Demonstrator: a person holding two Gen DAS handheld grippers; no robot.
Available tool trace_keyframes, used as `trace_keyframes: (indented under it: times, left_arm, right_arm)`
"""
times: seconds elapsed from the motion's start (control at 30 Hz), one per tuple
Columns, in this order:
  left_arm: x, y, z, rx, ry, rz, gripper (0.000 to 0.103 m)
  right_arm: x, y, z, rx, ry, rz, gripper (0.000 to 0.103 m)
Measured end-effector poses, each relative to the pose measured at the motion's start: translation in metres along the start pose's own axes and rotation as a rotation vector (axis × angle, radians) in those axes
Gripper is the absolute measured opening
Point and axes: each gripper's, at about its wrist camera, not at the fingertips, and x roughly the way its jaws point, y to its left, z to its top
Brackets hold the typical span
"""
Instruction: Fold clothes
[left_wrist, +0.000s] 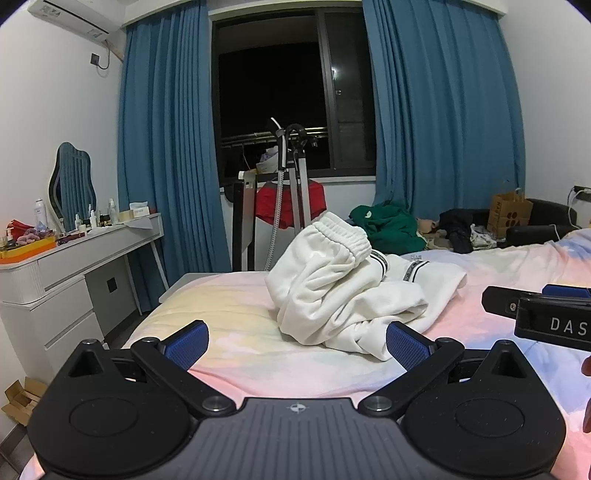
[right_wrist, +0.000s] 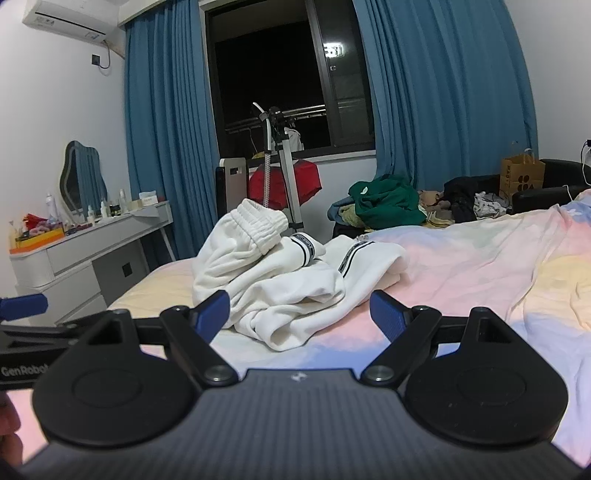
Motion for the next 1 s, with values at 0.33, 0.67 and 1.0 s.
trace_keyframes:
  times: [0.33, 0.67, 1.0]
  left_arm:
    - [-0.010, 0.003, -0.006, -0.044, -0.030, 0.001, 0.103]
    - [-0.001, -0.001, -0.006, -0.059, -0.009, 0.013, 0.103]
    - [0.005, 0.000, -0.008, -0.069, 0.021, 0.014, 0.103]
  right_arm:
    - [0.004, -0.005, 0.000, -0.020, 0.013, -0.003, 0.084]
    - [0.003, -0.013, -0.003, -0.010, 0.005, -0.027, 0.084]
    - [-0.002, -0.011, -0.002, -0.017, -0.015, -0.021, 0.084]
